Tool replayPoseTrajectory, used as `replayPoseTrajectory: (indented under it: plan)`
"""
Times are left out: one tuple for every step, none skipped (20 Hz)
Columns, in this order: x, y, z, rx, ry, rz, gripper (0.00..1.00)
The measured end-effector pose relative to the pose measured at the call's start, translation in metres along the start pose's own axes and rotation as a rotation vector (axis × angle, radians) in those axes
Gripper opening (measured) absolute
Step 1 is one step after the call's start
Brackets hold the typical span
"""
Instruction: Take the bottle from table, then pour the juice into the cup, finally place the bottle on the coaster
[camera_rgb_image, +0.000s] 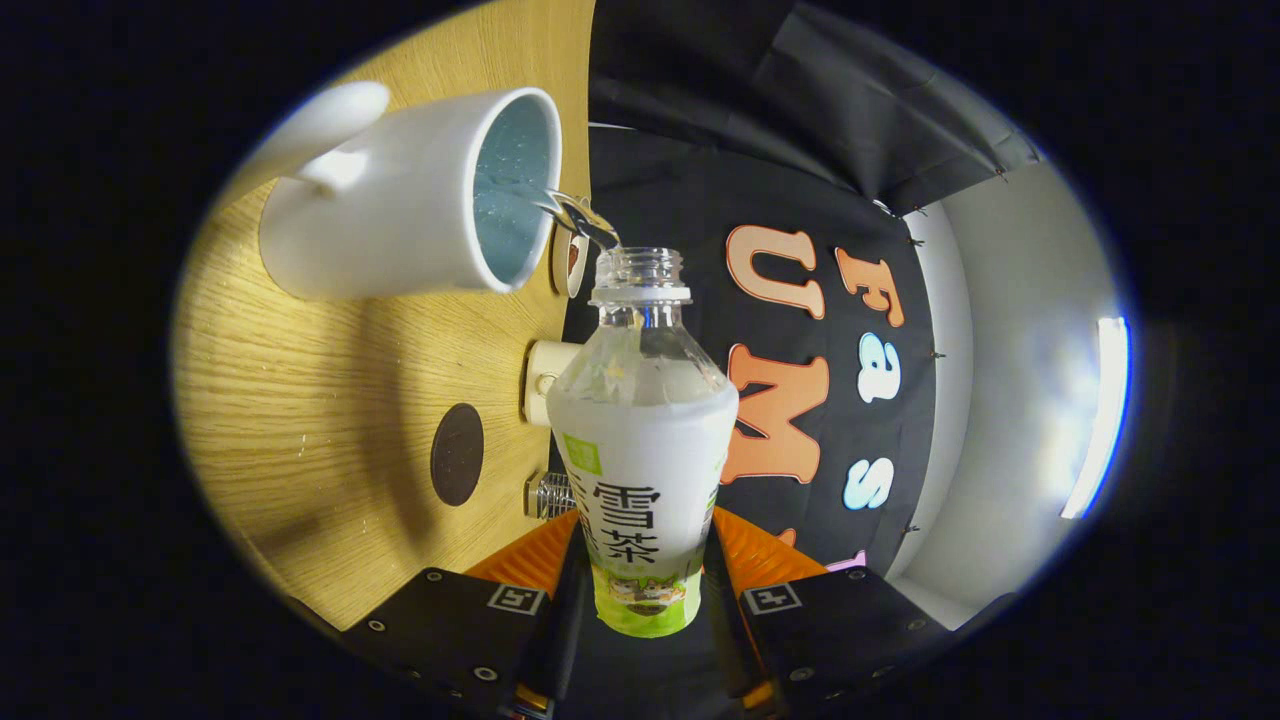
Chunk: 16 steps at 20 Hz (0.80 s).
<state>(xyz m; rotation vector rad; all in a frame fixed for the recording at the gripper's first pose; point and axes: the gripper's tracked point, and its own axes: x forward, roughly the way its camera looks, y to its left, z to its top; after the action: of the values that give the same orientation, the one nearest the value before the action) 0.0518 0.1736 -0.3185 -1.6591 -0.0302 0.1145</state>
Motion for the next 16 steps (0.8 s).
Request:
replayPoseTrajectory:
  plan:
    - [0.0007, -0.0004, -0.0008, -0.003, 0.003, -0.002, 0.58]
    - [0.001, -0.0004, -0.0016, -0.006, 0.004, -0.003, 0.57]
    - [0.0009, -0.0006, -0.0005, -0.01, 0.005, -0.003, 0.57]
    - [0.0, -0.0009, 0.0005, -0.018, 0.001, -0.002, 0.57]
    - [-0.0004, -0.001, 0.002, -0.027, -0.004, -0.003, 0.57]
    - [-0.0005, -0.0021, 0.0028, -0.037, -0.008, -0.005, 0.57]
    - [-0.0007, -0.0029, 0.003, -0.042, -0.01, -0.008, 0.57]
    - [-0.0012, -0.0028, 0.0034, -0.044, -0.01, -0.008, 0.57]
    - [-0.0019, -0.0032, 0.0049, -0.046, -0.012, -0.01, 0.57]
    - [-0.0029, -0.0038, 0.0058, -0.051, -0.016, -0.012, 0.57]
    - [-0.003, -0.0049, 0.0067, -0.059, -0.02, -0.016, 0.57]
    - [-0.0037, -0.0062, 0.008, -0.067, -0.024, -0.02, 0.57]
    - [-0.0033, -0.0066, 0.0066, -0.072, -0.024, -0.025, 0.57]
    - [-0.0029, -0.0072, 0.0065, -0.075, -0.024, -0.026, 0.57]
    - [-0.0022, -0.0077, 0.0055, -0.077, -0.023, -0.031, 0.57]
    - [-0.0025, -0.0078, 0.0062, -0.081, -0.023, -0.033, 0.57]
